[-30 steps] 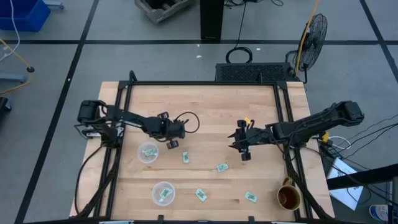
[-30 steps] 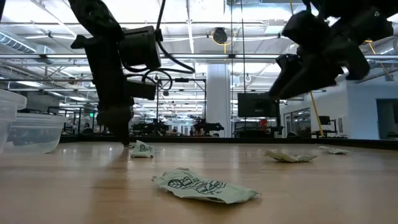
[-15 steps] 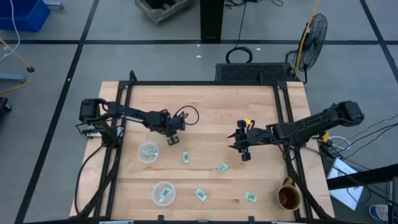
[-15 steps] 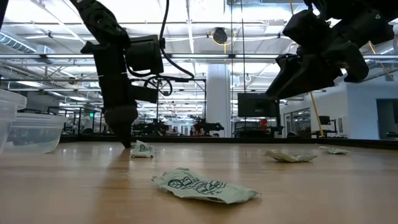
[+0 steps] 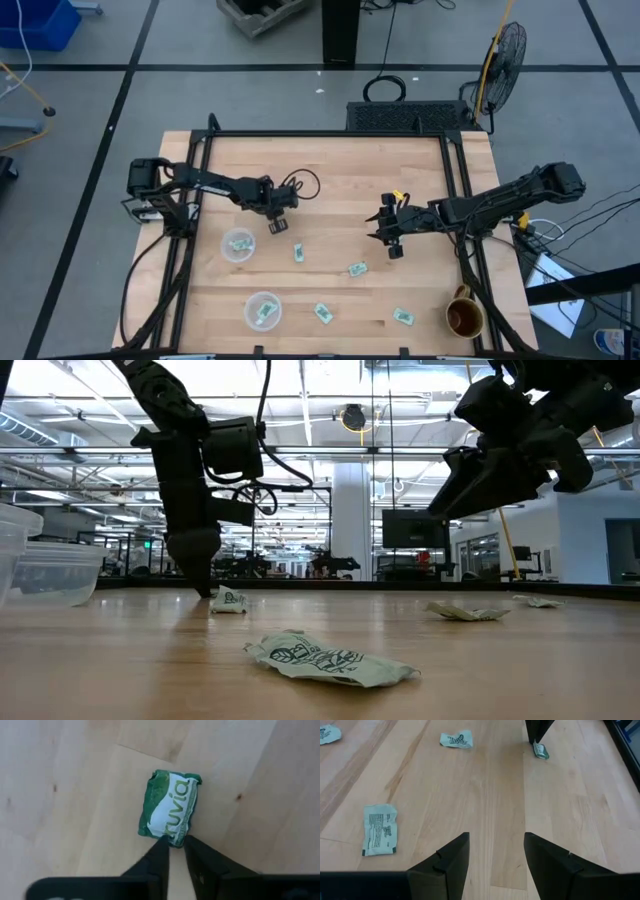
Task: Pick and place Stevia / Truvia into bins
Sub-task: Put the truvia packet into the top container
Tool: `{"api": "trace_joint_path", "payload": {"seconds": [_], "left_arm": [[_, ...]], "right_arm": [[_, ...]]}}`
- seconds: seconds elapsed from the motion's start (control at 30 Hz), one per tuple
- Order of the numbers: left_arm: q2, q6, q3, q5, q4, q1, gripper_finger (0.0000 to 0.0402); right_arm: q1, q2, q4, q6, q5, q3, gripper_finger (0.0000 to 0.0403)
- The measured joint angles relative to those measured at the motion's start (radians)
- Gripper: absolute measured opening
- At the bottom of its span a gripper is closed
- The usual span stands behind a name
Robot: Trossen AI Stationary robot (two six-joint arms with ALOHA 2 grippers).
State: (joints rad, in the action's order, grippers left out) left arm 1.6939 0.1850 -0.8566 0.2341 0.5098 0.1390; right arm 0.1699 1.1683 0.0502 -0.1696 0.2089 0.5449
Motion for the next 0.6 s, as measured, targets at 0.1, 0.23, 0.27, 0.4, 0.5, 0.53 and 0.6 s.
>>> {"api": "trace_joint_path", "payload": {"seconds": [0.1,0.23,0.27,0.4,0.5,0.53,0.6], "left_arm": [[0.000,0.002,0.000,-0.017,-0.007,0.000,0.0013],[0.000,0.030,0.001,-0.018,-0.009,-0.001,0.0009],[-0.001,0.030,0.001,-0.020,-0.007,-0.004,0.0008],[-0.036,0.051,0.004,-0.027,0.040,-0.028,0.0005],[-0.107,0.093,0.005,-0.036,0.103,-0.070,0.0004],[-0.138,0.110,0.004,-0.036,0.130,-0.086,0.0003],[-0.200,0.157,0.003,-0.032,0.195,-0.123,0.0003]], "right_arm": [[0.000,0.000,0.000,0.000,0.000,0.000,0.0183],[0.000,0.000,0.000,0.000,0.000,0.000,0.0183],[0.000,0.000,0.000,0.000,0.000,0.000,0.0183],[0.000,0.000,0.000,0.000,0.000,0.000,0.0183],[0.000,0.000,0.003,0.001,0.000,0.000,0.0183],[0.000,0.000,0.003,0.001,0.000,0.000,0.0183],[0.000,0.000,0.004,0.001,0.000,0.000,0.0183]]}}
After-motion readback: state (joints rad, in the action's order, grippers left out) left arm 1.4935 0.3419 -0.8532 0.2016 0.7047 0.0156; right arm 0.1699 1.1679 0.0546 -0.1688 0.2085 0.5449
